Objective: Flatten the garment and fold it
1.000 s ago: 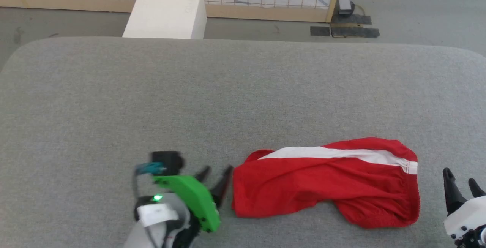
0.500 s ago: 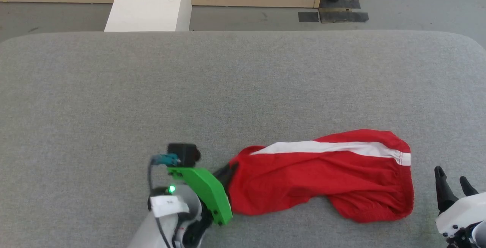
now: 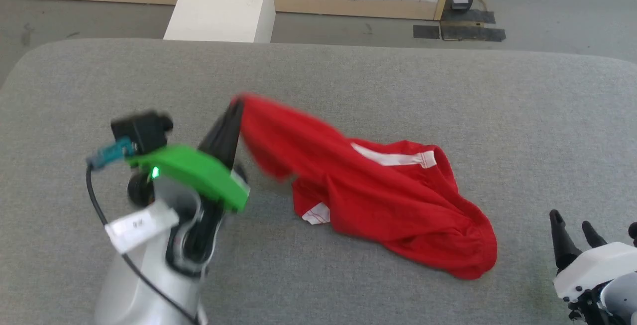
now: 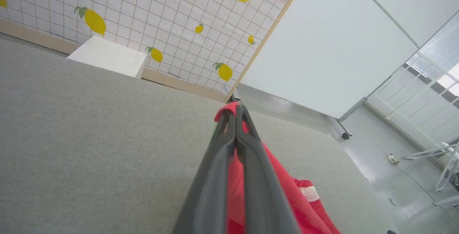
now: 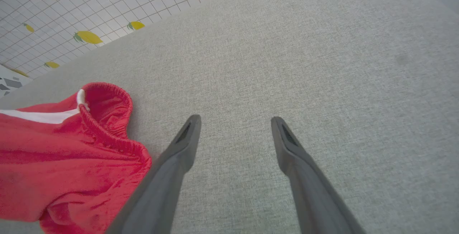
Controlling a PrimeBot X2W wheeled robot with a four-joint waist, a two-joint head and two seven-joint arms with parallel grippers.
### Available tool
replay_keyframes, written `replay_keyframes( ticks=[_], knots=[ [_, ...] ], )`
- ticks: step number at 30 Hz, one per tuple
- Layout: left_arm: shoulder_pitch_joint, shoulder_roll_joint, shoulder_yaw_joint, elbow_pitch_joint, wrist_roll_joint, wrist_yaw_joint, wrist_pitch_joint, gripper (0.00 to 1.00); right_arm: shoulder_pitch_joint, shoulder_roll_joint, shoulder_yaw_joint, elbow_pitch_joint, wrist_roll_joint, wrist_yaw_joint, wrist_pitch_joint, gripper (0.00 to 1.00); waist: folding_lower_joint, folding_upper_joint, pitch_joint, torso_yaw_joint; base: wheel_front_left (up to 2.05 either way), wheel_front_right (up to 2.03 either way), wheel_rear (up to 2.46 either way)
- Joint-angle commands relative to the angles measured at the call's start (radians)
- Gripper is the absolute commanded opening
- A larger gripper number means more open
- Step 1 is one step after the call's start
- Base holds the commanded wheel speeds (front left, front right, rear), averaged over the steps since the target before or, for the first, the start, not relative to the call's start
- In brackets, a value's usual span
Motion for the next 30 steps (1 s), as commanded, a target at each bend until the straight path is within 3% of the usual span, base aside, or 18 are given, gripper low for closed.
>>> replay_keyframes(
  ticks=[1,7,14,15,16,17,25,30],
  knots=[
    [0.071,0.022,-0.005,0.0,0.012,0.019,0.031,0.0,-0.014,0.0,0.005,0.007,0.009,-0.001,-0.007,1.0,0.0,0.0089,-0.003,0.005,0.0,0.0,0.0],
    [0.3,0.051,-0.067,0.022,-0.016,0.049,0.184,0.0,-0.004,0.0,0.016,0.024,0.014,-0.001,-0.012,1.0,0.0,0.0089,-0.004,0.021,0.0,0.0,0.0],
    [0.416,0.068,-0.123,0.022,-0.024,0.09,0.305,0.0,0.004,0.0,0.016,0.031,0.009,-0.001,-0.01,1.0,0.0,0.0089,-0.008,0.047,0.0,0.0,0.0],
    [0.42,0.068,-0.121,0.021,-0.024,0.099,0.307,0.07,0.004,0.0,0.018,0.033,0.01,-0.001,-0.009,1.0,0.0,0.0089,-0.01,0.049,0.0,0.0,0.0],
    [0.424,0.069,-0.119,0.02,-0.024,0.107,0.31,0.49,0.004,0.0,0.022,0.035,0.011,-0.001,-0.009,1.0,0.0,0.0089,-0.011,0.051,0.0,0.0,0.0],
    [0.428,0.069,-0.114,0.016,-0.027,0.113,0.311,1.0,0.003,0.0,0.026,0.039,0.013,-0.001,-0.009,1.0,0.0,0.0089,-0.014,0.052,0.0,0.0,0.0],
    [0.47,0.037,0.044,-0.092,-0.151,0.136,0.216,1.0,0.004,0.0,0.083,0.032,0.003,-0.001,-0.01,1.0,0.0,0.0089,-0.034,0.053,0.0,0.0,0.0],
    [0.451,0.084,0.103,-0.111,-0.002,0.114,-0.037,1.0,-0.042,0.0,0.175,-0.008,-0.002,-0.001,0.03,1.0,0.0,0.0089,-0.019,0.051,0.0,0.0,0.0]
  ],
)
